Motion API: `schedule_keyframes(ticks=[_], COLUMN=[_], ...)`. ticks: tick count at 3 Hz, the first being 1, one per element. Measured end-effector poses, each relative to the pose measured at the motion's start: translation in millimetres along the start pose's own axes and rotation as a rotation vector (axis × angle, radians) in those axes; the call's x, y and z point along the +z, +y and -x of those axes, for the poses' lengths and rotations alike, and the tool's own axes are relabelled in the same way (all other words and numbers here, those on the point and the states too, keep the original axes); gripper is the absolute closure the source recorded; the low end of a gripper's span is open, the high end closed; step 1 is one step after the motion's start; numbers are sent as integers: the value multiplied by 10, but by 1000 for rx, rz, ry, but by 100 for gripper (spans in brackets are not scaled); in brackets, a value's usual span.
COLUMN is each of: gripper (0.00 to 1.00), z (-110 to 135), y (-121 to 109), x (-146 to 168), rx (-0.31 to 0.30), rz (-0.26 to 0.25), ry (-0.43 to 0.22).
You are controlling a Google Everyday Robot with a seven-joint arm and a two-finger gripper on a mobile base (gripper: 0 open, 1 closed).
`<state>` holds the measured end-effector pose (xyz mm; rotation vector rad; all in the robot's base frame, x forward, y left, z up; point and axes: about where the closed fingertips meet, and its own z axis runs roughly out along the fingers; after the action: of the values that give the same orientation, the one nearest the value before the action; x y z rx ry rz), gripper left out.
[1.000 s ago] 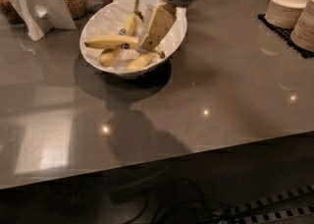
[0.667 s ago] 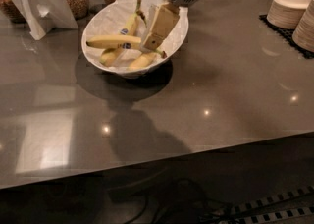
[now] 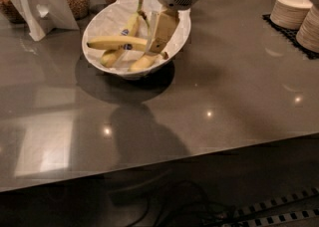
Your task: Pick banana from white bowl
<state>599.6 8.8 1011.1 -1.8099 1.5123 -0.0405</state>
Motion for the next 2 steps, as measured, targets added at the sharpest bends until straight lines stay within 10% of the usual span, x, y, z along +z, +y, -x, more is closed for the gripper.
schedule_keyframes(ticks=[2], gripper=[33], z=[-342], y=[-171], x=[426], rx=[-34], rz=[5], ry=[73])
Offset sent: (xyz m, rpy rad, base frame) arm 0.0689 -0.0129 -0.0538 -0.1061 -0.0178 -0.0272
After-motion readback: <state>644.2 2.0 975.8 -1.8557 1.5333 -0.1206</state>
